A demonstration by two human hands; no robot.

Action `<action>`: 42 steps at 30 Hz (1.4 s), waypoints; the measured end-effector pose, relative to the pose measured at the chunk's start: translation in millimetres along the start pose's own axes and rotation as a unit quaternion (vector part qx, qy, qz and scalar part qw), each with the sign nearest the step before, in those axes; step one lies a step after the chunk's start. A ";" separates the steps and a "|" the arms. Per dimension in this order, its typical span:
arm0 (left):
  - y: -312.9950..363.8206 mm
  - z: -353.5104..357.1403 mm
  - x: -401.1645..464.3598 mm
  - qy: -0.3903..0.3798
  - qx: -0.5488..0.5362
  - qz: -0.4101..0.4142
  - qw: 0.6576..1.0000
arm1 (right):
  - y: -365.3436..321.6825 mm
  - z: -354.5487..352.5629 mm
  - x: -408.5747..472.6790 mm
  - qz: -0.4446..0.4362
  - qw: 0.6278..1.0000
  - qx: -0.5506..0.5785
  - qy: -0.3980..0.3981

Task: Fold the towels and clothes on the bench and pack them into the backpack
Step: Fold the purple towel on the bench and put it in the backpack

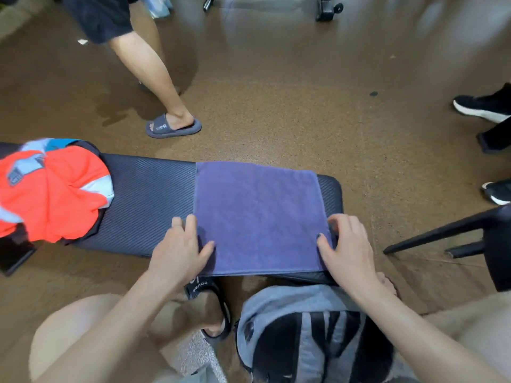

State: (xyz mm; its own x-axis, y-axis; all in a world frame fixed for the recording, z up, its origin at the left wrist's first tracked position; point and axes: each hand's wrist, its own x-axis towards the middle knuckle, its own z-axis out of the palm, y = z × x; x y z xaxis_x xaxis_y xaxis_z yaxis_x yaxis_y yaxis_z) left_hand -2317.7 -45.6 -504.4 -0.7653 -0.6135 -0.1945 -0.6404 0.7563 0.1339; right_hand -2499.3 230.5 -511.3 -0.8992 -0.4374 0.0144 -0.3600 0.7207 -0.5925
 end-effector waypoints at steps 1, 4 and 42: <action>-3.4 4.5 -10.4 -0.012 0.001 -0.019 1.000 | 2.1 -3.1 -11.3 0.018 1.000 0.003 -0.011; -3.5 10.0 -31.1 -0.035 -0.079 -0.140 0.986 | 5.9 -3.9 -36.3 0.087 0.995 0.018 -0.038; 59.1 2.7 -71.2 0.141 0.012 0.057 0.988 | -2.6 -13.7 -30.6 0.226 0.946 0.093 -0.214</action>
State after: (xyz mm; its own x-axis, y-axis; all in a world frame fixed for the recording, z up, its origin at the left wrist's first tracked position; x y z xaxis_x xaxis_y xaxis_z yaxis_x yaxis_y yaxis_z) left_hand -2300.9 43.3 -485.2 -0.8221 -0.5607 0.0989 -0.5503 0.8270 0.1151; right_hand -2474.3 249.4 -499.1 -0.7541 -0.3138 -0.5769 0.1219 0.7963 -0.5925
